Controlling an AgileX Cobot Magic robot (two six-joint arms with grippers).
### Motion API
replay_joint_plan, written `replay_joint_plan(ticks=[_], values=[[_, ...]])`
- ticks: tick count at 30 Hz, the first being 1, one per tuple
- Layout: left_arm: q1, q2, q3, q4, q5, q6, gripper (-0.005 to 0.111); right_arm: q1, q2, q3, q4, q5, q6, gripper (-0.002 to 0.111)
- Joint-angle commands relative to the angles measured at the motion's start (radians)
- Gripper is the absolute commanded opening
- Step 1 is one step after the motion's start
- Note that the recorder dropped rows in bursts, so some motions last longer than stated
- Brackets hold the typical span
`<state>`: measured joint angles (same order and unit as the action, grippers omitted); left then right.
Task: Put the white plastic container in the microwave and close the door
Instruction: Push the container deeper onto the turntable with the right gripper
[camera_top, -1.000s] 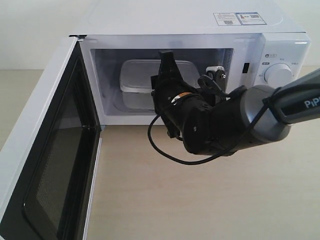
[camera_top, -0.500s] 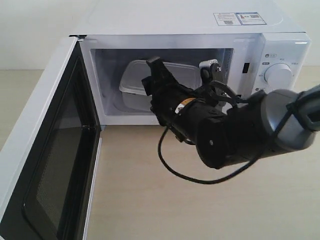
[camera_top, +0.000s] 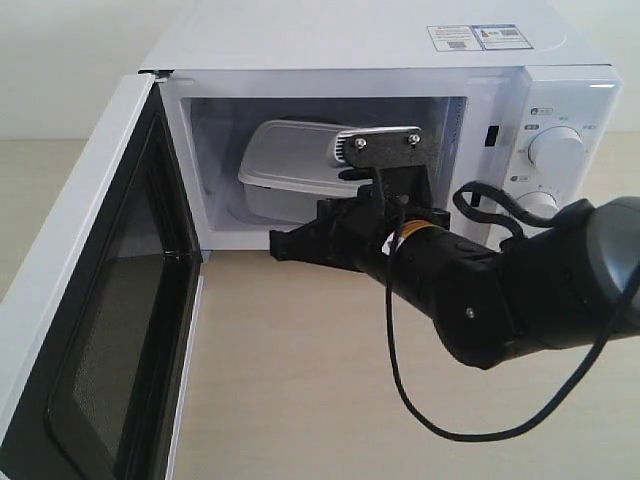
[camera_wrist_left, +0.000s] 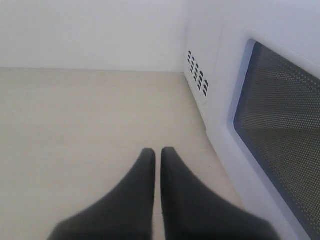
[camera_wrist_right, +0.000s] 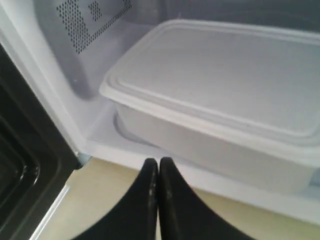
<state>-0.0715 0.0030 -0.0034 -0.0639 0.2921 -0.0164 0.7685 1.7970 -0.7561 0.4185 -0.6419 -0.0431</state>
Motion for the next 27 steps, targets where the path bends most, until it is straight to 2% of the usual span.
replay_joint_plan(ticks=[1, 11, 17, 21, 27], values=[[-0.008, -0.003, 0.003, 0.001, 0.0, -0.009, 0.004, -0.001, 0.044, -0.014, 0.05, -0.068, -0.047, 0.0], [-0.008, -0.003, 0.003, 0.001, 0.0, -0.009, 0.004, -0.001, 0.159, -0.026, 0.111, -0.264, -0.036, 0.0], [-0.008, -0.003, 0.003, 0.001, 0.0, -0.009, 0.004, -0.003, 0.214, -0.112, 0.149, -0.25, -0.079, 0.0], [-0.008, -0.003, 0.003, 0.001, 0.0, -0.009, 0.004, -0.003, 0.257, -0.198, 0.239, -0.175, -0.127, 0.0], [-0.008, -0.003, 0.003, 0.001, 0.0, -0.009, 0.004, -0.003, 0.287, -0.267, 0.254, -0.177, -0.178, 0.0]])
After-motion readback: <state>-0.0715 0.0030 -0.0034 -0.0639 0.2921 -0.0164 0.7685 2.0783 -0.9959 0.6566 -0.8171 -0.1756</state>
